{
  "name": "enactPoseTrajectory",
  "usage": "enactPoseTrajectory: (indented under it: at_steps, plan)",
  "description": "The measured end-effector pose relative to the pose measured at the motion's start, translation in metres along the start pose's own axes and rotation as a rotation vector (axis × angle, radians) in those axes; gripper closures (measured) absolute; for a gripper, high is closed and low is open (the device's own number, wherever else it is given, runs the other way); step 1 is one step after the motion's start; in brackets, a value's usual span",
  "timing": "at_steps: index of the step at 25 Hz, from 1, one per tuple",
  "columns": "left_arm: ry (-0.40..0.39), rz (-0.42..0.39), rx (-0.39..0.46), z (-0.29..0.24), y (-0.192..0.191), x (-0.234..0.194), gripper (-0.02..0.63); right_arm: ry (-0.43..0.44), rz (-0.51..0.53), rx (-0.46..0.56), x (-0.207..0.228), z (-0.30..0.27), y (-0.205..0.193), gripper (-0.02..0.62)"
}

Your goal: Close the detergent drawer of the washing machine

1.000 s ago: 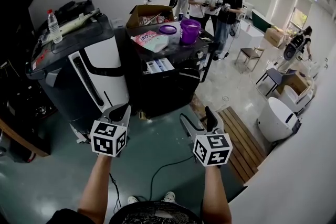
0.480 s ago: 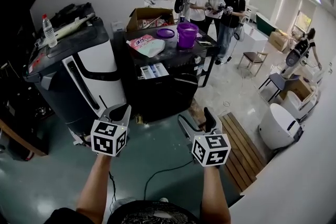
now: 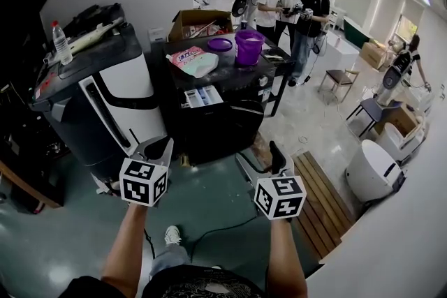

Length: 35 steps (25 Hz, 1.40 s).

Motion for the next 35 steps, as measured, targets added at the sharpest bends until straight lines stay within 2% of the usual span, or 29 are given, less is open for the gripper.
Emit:
enactPoseTrajectory:
  at_steps: [6,24,35]
  plan:
    - [-0.018,0.013,-0.006,-0.032,-0.007,-0.026,0.606,-0.01,-0.002,-0.006,0.004,-0.04,0.0,0.17]
    - [-0.124,0.024,-0.004,-0.161,0.021,-0.181,0.606,-0.097,-0.023,-0.049,-0.01,-0.224,0.035,0.172]
    - [-0.198,0.015,-0.01,-0.205,0.019,-0.224,0.606,-0.163,-0.052,-0.047,-0.011,-0.277,0.04,0.173]
Point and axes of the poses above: the fingertips, and each gripper's own axes: z backward along the fingers, x to its right, y out of its top, the point moved 1 cm from there along z, backward along the fingers, and after that the axes turned 1 degree about -z, right-handed, at the moved point
